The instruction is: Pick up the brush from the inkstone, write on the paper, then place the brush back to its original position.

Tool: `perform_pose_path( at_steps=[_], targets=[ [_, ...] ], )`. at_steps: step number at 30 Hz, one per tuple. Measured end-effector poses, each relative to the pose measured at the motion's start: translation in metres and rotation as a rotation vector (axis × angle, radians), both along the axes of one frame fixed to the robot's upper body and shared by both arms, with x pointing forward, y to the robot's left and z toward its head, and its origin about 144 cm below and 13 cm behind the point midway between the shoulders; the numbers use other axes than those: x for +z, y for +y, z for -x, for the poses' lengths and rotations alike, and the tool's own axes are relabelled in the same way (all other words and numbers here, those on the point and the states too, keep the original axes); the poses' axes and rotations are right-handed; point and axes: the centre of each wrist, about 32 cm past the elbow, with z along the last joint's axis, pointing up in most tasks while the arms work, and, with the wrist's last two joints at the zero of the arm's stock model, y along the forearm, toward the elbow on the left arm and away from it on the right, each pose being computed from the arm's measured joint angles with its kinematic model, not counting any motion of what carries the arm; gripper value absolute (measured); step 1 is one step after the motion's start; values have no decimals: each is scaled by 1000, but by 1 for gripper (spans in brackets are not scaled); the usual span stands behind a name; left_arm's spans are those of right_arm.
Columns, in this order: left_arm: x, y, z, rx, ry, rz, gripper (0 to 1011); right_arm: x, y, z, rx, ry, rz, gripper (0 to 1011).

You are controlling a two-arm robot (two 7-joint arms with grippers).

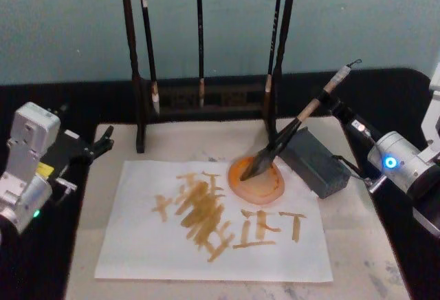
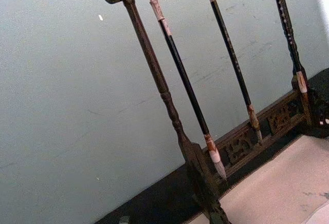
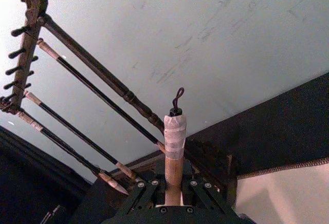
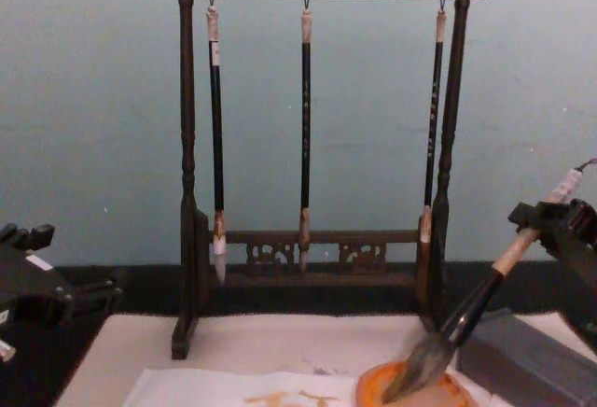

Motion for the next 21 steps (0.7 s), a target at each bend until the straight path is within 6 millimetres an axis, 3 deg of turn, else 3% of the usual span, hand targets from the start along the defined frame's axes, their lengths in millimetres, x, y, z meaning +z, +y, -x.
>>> perform_pose_path(
  at_steps=[17, 21],
  targets=[
    [0, 0, 0, 0, 0, 0, 1010, 0, 0, 0, 0, -2, -2, 180],
    [0, 0, 0, 0, 0, 0, 1010, 0, 0, 0, 0, -2, -3, 322]
  ],
)
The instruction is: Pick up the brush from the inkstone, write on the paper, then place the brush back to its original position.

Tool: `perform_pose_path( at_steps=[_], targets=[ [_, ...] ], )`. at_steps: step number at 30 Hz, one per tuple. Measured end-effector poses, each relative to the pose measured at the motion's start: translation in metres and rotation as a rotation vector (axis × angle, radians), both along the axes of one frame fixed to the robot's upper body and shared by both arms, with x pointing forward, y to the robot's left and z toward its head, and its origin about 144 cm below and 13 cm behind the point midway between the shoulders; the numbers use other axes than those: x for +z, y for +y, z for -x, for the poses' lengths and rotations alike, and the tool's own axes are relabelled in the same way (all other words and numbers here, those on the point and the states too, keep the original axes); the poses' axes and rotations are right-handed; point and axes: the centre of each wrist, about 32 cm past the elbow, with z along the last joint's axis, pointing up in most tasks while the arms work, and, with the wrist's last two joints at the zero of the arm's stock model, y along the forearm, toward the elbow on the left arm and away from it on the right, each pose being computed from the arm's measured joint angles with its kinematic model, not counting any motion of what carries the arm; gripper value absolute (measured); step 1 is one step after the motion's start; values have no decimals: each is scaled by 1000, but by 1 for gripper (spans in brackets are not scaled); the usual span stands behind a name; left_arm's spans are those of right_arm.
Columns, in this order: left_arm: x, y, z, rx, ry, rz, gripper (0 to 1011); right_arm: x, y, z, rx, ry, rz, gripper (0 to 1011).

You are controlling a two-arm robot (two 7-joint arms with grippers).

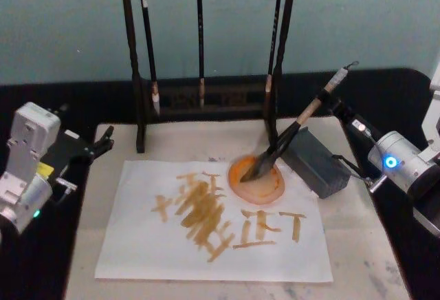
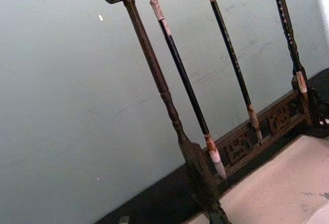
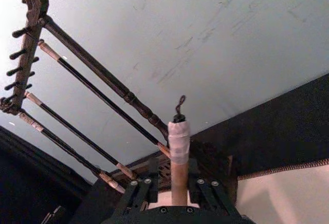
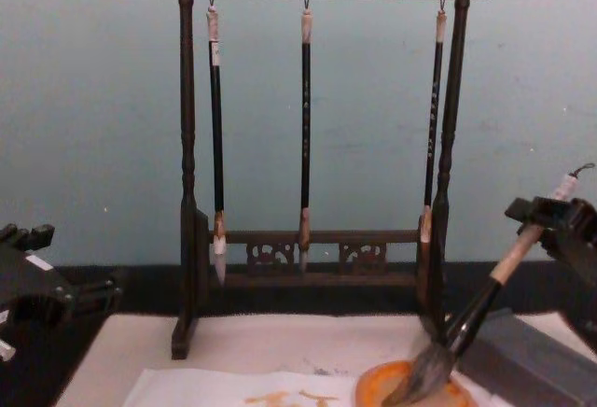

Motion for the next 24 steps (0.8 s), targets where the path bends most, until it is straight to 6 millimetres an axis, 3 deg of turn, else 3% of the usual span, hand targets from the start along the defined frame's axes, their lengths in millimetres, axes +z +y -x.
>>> perform_pose_path(
  at_steps=[6, 17, 24],
  targets=[
    [0, 0, 0, 0, 0, 0, 1009, 0, 0, 0, 0, 0, 0, 475],
    [0, 0, 0, 0, 0, 0, 1010, 0, 0, 0, 1, 1, 1, 859],
    [0, 0, 0, 0, 0, 0, 1010, 0, 0, 0, 1, 1, 2, 1000]
  ],
)
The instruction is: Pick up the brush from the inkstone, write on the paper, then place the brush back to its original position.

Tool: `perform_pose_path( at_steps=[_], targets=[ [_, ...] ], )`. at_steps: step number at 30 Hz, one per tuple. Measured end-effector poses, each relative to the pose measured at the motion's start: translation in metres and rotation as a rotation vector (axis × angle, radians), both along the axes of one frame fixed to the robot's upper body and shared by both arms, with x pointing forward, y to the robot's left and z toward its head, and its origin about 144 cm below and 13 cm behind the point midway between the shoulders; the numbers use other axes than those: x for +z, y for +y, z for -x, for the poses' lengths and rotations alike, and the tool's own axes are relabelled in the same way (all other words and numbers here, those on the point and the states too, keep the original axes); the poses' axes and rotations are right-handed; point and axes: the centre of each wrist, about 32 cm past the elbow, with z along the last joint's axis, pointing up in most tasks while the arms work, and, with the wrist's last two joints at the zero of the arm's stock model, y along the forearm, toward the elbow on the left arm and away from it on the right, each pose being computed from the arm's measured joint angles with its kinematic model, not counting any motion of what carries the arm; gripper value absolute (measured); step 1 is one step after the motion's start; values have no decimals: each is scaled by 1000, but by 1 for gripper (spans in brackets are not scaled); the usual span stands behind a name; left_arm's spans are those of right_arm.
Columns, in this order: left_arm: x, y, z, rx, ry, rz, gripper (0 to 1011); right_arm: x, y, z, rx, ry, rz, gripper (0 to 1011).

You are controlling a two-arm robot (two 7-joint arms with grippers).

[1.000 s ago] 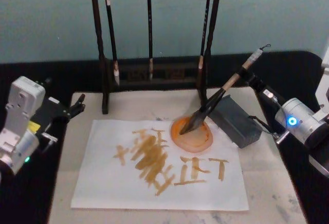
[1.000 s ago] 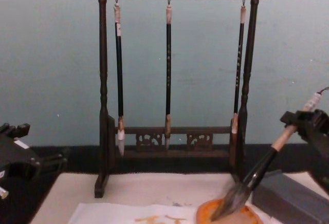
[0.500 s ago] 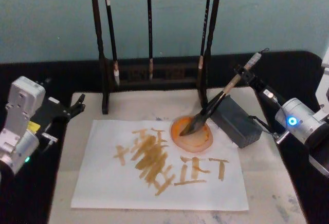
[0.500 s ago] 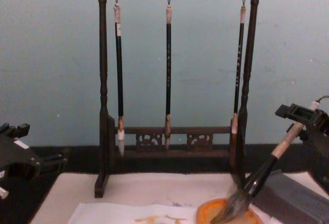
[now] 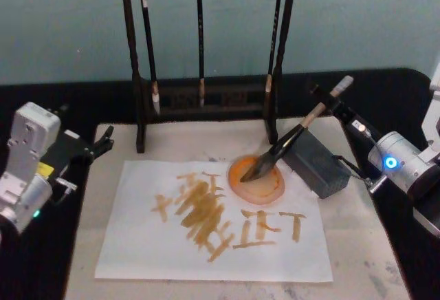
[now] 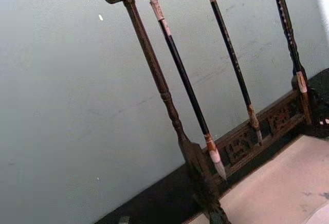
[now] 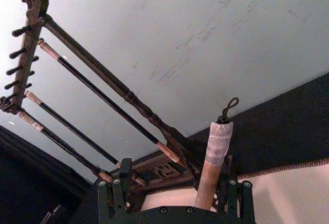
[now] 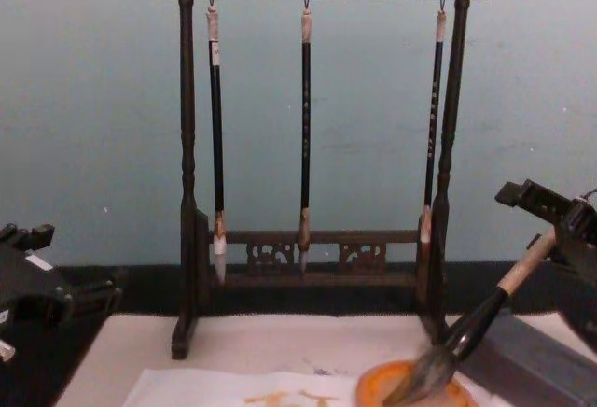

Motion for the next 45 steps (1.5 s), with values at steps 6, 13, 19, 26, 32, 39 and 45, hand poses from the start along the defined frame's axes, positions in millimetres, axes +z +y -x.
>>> perform_pose_path(
  at_steps=[6, 13, 19, 26, 32, 39, 45],
  targets=[
    [0, 0, 0, 0, 0, 0, 1010, 0, 0, 0, 0, 0, 0, 1000],
    [0, 0, 0, 0, 0, 0, 1009, 0, 0, 0, 0, 0, 0, 1000],
    [0, 0, 0, 0, 0, 0, 1010, 0, 0, 0, 0, 0, 0, 1000],
    [0, 0, 0, 0, 0, 0, 1010, -2, -3, 4, -7, 9, 0, 1000],
    [0, 0, 0, 0, 0, 0, 1009, -3, -6, 8, -19, 14, 0, 1000],
    [0, 0, 0, 0, 0, 0, 1010, -5, -9, 11, -32, 21, -3, 1000],
    [0, 0, 0, 0, 0, 0, 1010, -5, -9, 13, -35, 30, -1, 1000]
  ],
)
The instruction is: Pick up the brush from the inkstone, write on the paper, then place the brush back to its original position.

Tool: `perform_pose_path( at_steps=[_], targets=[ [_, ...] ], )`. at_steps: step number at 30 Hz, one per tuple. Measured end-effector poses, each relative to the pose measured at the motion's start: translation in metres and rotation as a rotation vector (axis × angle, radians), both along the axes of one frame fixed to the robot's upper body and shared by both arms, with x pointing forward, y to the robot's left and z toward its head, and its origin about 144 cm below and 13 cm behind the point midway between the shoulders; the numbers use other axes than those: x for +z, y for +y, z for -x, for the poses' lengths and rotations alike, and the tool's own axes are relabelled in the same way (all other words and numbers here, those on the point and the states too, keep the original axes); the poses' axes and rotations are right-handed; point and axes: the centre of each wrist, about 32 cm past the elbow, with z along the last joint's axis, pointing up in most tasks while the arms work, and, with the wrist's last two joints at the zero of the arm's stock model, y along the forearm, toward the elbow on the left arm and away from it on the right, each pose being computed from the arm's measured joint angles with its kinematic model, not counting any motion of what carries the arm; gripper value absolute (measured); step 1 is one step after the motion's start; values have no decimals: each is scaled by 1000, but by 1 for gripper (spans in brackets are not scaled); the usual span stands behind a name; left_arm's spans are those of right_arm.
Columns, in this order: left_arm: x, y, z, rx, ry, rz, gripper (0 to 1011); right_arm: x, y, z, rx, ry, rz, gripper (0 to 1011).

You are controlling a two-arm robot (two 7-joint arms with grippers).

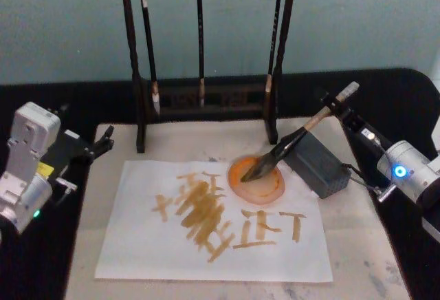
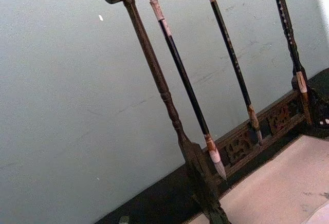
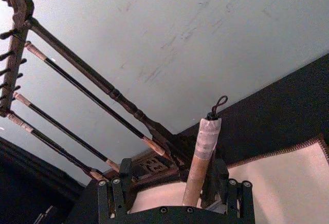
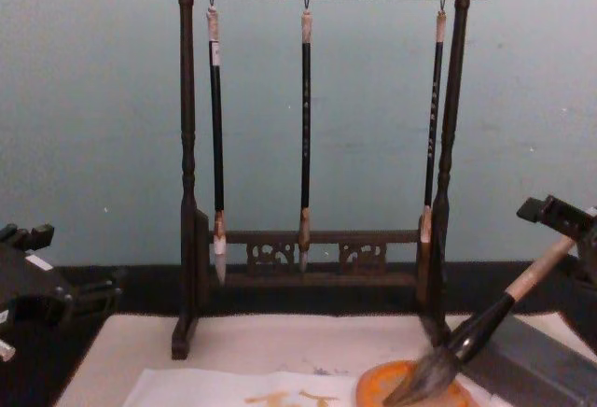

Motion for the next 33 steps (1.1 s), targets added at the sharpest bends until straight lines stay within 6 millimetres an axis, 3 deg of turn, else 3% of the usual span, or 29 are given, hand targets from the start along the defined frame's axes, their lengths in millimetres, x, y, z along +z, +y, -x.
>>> perform_pose_path(
  at_steps=[13, 21, 33],
  targets=[
    [0, 0, 0, 0, 0, 0, 1010, 1, -4, 18, -14, 19, 25, 1000],
    [0, 0, 0, 0, 0, 0, 1009, 5, -4, 41, -46, 21, 69, 1000],
    [0, 0, 0, 0, 0, 0, 1010, 18, 10, 63, -101, -77, 224, 1000]
  ],
)
